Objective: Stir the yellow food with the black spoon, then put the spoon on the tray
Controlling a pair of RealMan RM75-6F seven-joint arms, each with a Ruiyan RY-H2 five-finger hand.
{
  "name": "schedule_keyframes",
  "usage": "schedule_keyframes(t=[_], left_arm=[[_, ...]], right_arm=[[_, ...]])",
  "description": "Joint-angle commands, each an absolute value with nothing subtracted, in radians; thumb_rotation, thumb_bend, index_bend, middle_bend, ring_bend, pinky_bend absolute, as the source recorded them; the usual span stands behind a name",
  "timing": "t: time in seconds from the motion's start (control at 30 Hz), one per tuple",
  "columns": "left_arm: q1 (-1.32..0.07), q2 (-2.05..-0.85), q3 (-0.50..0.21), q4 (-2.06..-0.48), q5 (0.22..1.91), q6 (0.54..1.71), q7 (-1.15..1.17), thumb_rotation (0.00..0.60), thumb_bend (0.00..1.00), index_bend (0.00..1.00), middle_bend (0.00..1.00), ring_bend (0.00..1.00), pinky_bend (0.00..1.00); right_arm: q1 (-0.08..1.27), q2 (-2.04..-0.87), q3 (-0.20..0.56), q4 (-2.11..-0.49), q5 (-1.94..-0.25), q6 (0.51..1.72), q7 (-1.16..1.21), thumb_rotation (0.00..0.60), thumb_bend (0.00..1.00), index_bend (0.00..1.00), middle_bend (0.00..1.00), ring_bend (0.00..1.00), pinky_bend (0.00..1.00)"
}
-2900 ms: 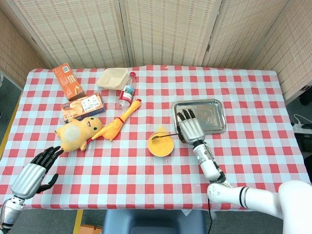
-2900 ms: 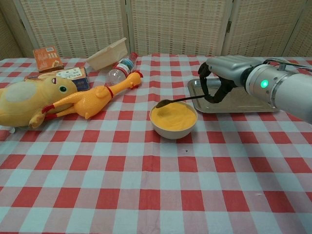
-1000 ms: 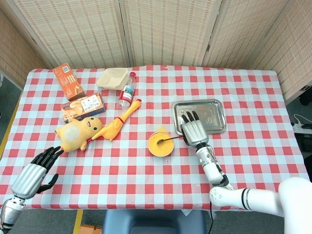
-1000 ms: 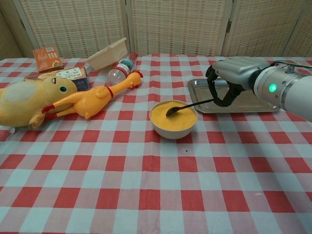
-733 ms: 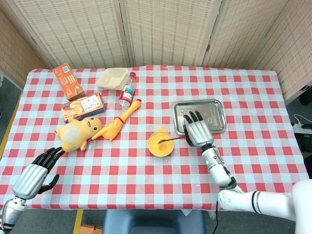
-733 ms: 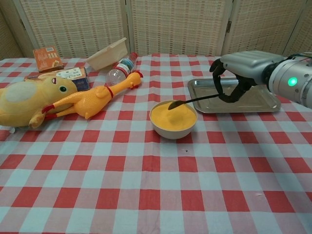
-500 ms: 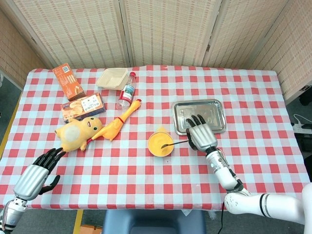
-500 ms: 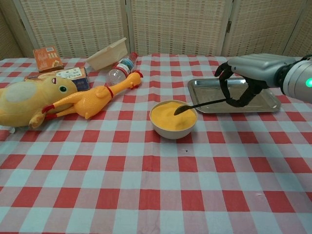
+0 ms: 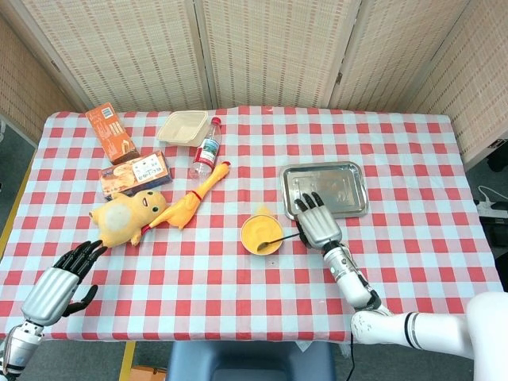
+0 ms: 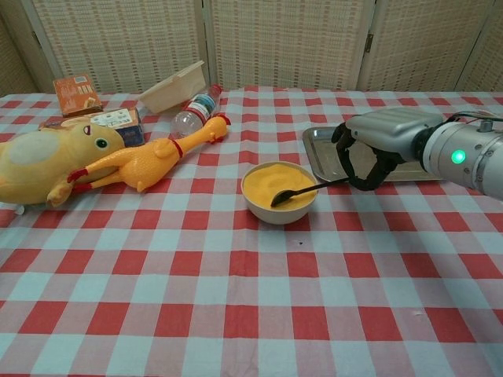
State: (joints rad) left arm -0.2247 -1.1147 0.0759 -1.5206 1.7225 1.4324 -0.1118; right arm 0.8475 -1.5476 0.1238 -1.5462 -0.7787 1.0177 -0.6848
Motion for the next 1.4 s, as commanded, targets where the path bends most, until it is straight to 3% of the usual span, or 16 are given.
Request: schedule_keyframes(t=[0.03,0.33,0.6,1.0,1.4], left_arm=[[-0.225,-1.114,0.076,-1.520,1.721,1.431,-0.115,0.600,0.48,0.00,0.00,0.00,0.18],[-0.238,-1.104,0.089,-1.517,1.741,1.417,-0.169,0.600,0.48,0.00,0.00,0.00,0.18],[-0.266,-1.076,0.127,-1.520,1.782,1.383,-0.288,0.600,0.48,0.00,0.00,0.00,0.18],[-0.275,-1.077,0.124,-1.515,1.764,1.369,-0.293,0.600,0.48,0.00,0.00,0.00,0.19],[-0.270,-1.082,0.124,-1.519,1.769,1.385,-0.268,0.600,0.48,0.00,0.00,0.00,0.20]], right_arm=[[0.858,-1.584,0.138,-1.503,-0.766,1.037,-0.700,0.600,0.81,0.86,0.13,0.00,0.00],[0.856,-1.648,0.167,-1.428,-0.787,1.058,-0.669,0.600,0.81,0.87,0.14,0.00,0.00],[0.828,-1.622,0.174,-1.409,-0.879,1.041,-0.558,0.600,0.81,0.87,0.16,0.00,0.00],[0.863,-1.668,0.195,-1.337,-0.841,0.986,-0.604,0.600,0.81,0.88,0.16,0.00,0.00],[0.872,-1.578,0.158,-1.473,-0.760,0.968,-0.736,0.600,0.81,0.88,0.16,0.00,0.00]])
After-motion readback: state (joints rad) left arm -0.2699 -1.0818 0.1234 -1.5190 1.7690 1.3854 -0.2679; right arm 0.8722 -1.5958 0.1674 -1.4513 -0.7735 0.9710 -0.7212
